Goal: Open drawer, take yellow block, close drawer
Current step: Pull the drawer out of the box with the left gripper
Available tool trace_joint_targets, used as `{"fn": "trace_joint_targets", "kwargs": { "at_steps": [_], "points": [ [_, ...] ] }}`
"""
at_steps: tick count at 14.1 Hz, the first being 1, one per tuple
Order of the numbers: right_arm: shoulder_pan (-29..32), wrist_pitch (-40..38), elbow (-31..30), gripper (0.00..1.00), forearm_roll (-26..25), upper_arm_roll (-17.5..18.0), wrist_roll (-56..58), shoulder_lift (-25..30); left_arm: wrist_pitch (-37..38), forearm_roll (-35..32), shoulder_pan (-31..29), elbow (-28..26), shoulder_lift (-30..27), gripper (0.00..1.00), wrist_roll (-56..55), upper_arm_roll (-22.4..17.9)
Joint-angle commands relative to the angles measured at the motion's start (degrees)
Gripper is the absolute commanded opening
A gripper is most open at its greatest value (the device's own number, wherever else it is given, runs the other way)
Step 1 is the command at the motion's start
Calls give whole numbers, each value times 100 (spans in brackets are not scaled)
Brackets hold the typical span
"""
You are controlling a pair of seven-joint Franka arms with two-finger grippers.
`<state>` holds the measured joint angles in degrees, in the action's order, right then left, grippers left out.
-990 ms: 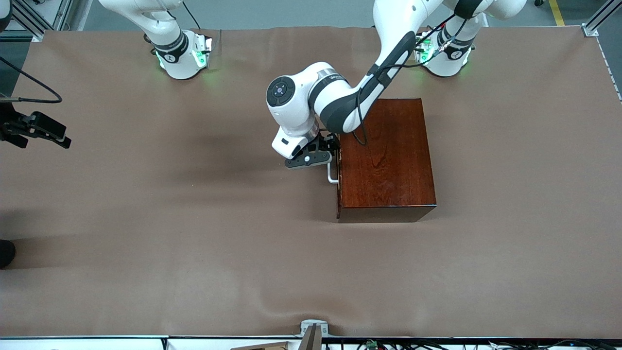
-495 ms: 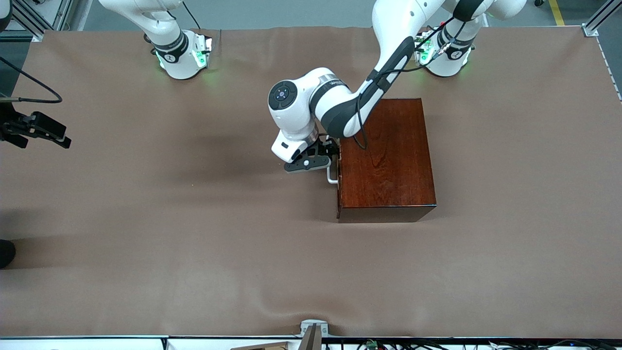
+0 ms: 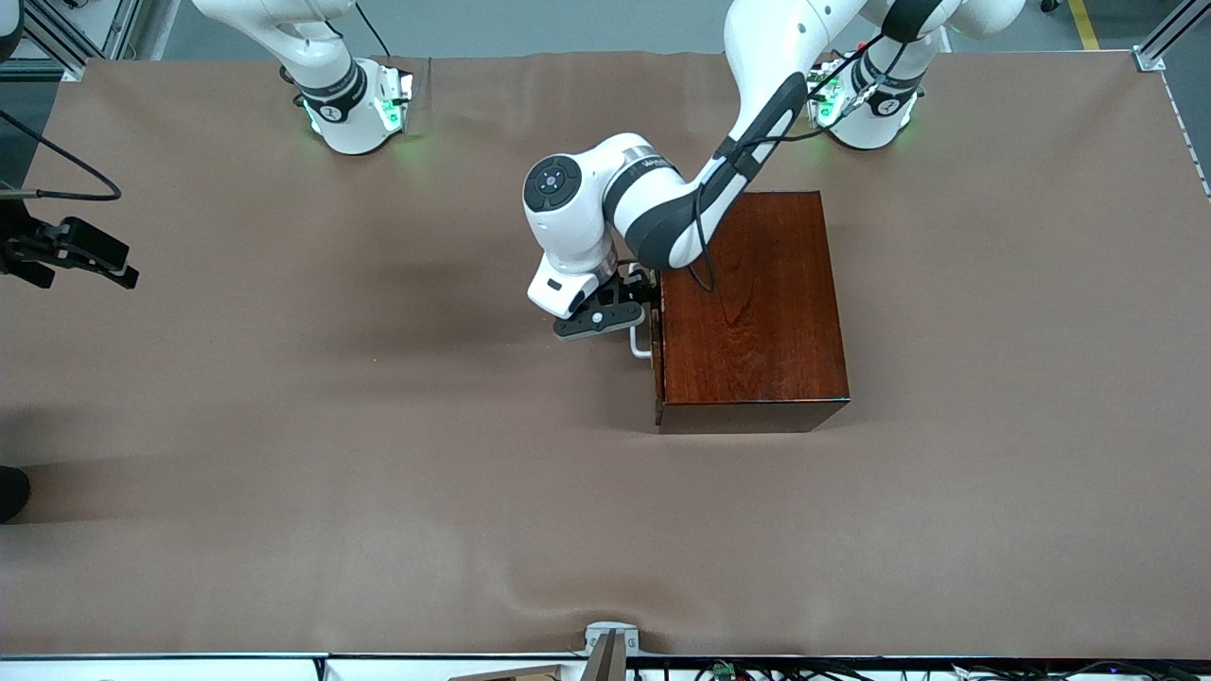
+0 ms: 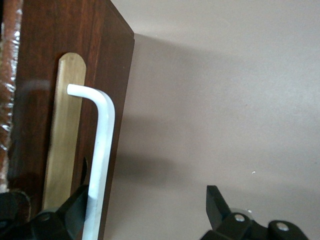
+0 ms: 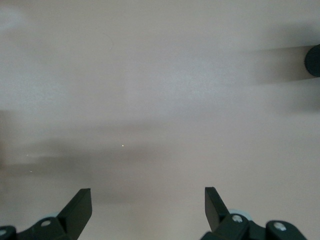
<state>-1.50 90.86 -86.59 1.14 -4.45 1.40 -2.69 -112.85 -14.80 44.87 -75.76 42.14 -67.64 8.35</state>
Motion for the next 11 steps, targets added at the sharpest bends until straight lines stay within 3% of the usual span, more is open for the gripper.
{"fn": "trace_joint_targets", "kwargs": {
  "at_steps": [1,11],
  "points": [
    [27,-16,-78,100,-43,32,18,93,-352,-146,57,185,154,100,-249,44],
    [27,-16,-78,100,-43,32,18,93,-826,-111,127,185,224,100,-627,106]
  ]
}}
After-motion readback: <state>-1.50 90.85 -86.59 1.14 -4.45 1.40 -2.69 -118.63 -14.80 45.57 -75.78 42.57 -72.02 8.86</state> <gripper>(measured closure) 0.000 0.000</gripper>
